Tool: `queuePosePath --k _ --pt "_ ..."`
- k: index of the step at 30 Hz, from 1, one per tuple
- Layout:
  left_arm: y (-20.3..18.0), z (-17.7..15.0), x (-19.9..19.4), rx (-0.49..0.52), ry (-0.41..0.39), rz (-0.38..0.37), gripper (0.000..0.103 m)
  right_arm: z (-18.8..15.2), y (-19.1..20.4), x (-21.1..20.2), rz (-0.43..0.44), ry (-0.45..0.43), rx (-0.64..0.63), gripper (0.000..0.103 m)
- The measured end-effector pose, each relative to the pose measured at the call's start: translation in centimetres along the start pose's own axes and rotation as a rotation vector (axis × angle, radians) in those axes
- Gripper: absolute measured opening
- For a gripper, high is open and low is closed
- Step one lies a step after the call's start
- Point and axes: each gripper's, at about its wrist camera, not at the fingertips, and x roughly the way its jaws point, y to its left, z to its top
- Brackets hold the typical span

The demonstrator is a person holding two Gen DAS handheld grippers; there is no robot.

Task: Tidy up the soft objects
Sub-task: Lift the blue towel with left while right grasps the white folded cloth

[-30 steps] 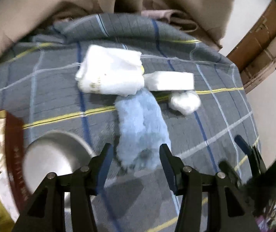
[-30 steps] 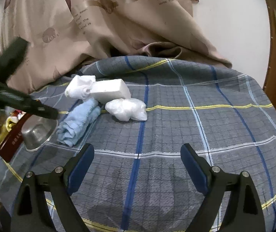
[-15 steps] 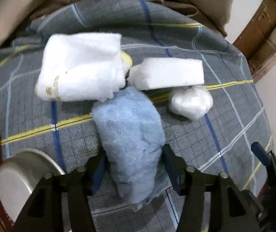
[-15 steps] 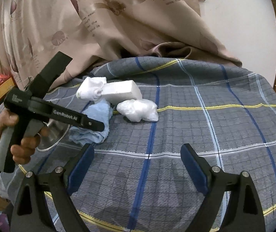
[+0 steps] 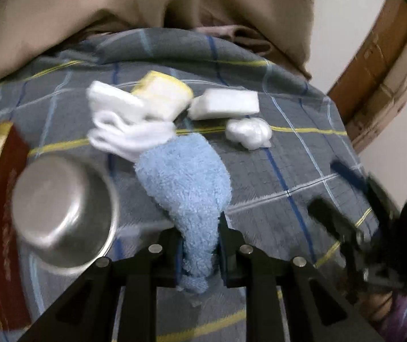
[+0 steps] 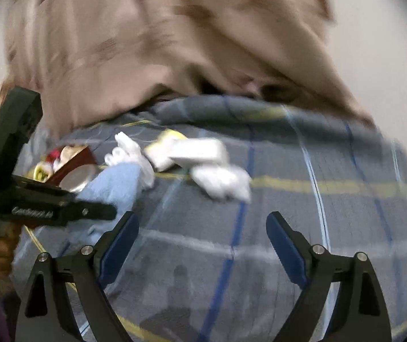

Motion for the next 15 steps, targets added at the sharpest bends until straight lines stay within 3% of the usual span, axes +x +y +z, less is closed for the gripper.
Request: queuePosePath --k 5,10,11,15 --pt "1.6 -2.4 -4.2 -0.026 -0.045 -0.001 0.019 6.2 5.1 2.3 0.119 0.041 -0.334 0.089" --pt "3.1 -5.6 -7.7 -0.045 -0.072 0.003 0.02 9.8 8.3 7.4 0.282 0.215 -0.397 0.086" --pt "3.4 -6.2 -8.1 -0.052 -0.073 0.001 0.02 10.1 9.2 8.4 0.283 0.242 -0.419 0.086" --pt "4.6 -9.1 -9.7 -0.069 -0.07 0.021 0.02 9.2 12.5 10.4 0.337 0.332 -0.549 0.085"
